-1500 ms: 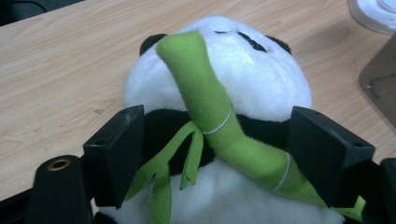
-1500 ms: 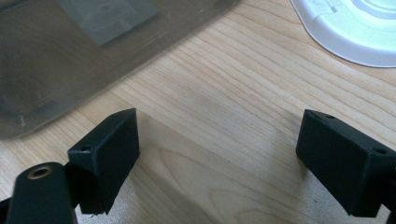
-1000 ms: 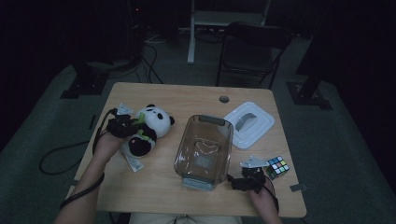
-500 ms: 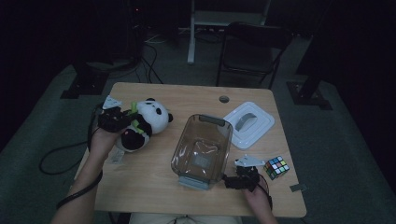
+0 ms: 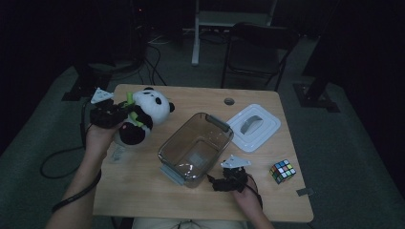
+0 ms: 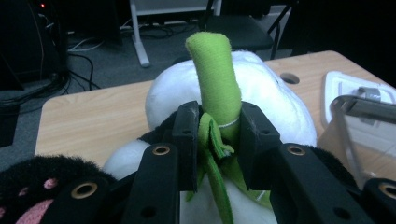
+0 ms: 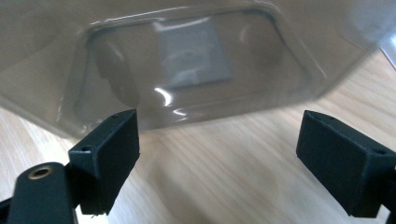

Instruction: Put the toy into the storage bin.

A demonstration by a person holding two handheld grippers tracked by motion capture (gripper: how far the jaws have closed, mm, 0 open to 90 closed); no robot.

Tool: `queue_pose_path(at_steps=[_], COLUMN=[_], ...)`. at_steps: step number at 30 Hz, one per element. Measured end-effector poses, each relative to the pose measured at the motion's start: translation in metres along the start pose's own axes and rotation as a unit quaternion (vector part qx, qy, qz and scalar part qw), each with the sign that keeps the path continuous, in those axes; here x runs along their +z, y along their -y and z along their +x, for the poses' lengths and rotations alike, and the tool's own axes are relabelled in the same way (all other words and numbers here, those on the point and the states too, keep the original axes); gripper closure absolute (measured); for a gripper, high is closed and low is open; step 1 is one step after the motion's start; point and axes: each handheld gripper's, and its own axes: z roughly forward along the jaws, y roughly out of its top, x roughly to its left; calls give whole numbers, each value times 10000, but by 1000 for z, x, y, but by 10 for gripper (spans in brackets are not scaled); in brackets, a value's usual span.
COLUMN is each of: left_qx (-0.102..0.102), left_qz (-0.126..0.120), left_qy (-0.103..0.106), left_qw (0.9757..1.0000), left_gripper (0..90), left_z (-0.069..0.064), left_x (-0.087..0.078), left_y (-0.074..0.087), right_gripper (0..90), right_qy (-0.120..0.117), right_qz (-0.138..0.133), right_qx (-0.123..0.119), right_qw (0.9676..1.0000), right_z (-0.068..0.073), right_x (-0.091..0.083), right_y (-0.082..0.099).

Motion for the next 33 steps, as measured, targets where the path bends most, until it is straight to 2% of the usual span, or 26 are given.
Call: queue_pose_path(at_steps=[3, 8, 10, 14, 15, 17, 20, 24, 25, 29, 31, 33], left_qx=[-43, -107, -42, 47, 47, 80, 243, 437, 426, 653, 704, 720], left_qz=[-52, -217, -255, -340, -340, -370, -338, -318, -318, -183, -81, -44], left_qy=[7, 279, 369, 520, 520, 693, 893, 1201, 1265, 1337, 1388, 1388], left_qw=[10000, 9993, 9990, 9981, 9981, 9969, 9951, 9913, 9905, 9887, 9878, 9877], left_gripper=[719, 719, 719, 717, 717, 717, 717, 715, 715, 715, 715, 714], left_z=[-2, -13, -21, -39, -39, -54, -74, -100, -106, -128, -136, -139], left_x=[-3, -14, -15, -14, -14, -12, -10, -5, -3, 7, 14, 17], left_y=[-5, -20, -24, -29, -29, -32, -34, -36, -36, -32, -27, -25], right_gripper=[128, 127, 127, 127, 127, 127, 127, 127, 127, 127, 127, 127], right_qy=[-48, 11, 15, 106, 106, 155, 175, 164, 163, 155, 138, 125], right_qz=[-36, 15, 24, 62, 62, 77, 74, 67, 68, 76, 74, 76], right_qx=[-7, -58, 28, 53, 53, 81, 107, 145, 146, 161, 175, 179], right_qw=[10000, 10000, 10000, 9999, 9999, 9998, 9998, 9997, 9997, 9997, 9997, 9997], right_z=[5, 9, 8, 4, 4, 3, 1, -1, -1, -2, -2, -2], right_x=[6, 13, 13, 11, 11, 9, 8, 7, 6, 6, 7, 7], right_y=[-7, -10, -8, -3, -3, -1, 1, 1, 1, 3, 3, 3])
